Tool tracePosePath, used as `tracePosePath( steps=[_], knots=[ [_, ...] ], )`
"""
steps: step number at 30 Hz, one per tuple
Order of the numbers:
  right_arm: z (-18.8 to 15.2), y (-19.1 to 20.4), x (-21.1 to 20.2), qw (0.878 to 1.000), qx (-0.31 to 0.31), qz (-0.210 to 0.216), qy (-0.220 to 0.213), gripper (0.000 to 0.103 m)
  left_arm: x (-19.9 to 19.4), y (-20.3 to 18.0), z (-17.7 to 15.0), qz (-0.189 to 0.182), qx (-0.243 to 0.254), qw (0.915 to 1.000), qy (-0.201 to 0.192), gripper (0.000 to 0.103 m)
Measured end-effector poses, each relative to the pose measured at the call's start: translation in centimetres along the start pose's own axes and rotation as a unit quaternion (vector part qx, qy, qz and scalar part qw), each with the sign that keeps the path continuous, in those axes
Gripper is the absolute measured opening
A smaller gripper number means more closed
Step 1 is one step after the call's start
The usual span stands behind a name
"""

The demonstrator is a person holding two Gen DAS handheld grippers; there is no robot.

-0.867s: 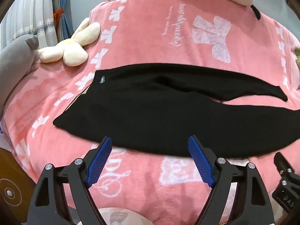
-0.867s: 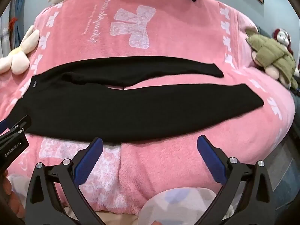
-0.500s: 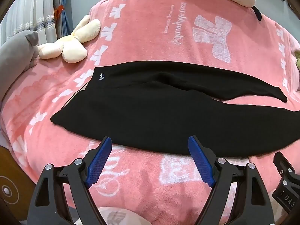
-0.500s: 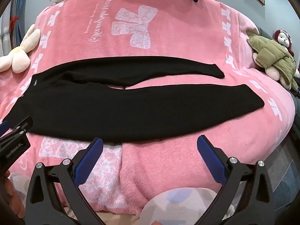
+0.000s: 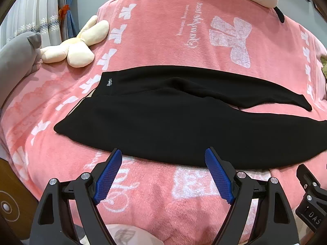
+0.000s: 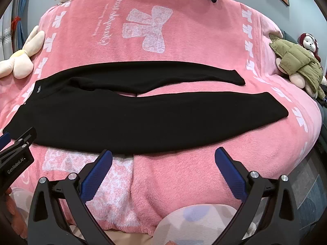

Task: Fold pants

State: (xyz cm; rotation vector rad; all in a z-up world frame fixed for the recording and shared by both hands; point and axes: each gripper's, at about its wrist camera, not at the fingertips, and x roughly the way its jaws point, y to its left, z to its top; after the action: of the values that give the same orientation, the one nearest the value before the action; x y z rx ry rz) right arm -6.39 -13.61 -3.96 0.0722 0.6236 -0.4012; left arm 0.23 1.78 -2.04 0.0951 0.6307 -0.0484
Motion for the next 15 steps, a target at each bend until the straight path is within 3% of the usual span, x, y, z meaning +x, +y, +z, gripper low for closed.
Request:
tracePosePath(
  steps=[15],
  knots=[
    [0.2, -0.79, -0.02, 1.0, 0.002, 0.002, -0.002, 0.098, -0.1, 0.36, -0.41, 0.0, 0.003, 1.0, 0.001, 0.08]
  ],
)
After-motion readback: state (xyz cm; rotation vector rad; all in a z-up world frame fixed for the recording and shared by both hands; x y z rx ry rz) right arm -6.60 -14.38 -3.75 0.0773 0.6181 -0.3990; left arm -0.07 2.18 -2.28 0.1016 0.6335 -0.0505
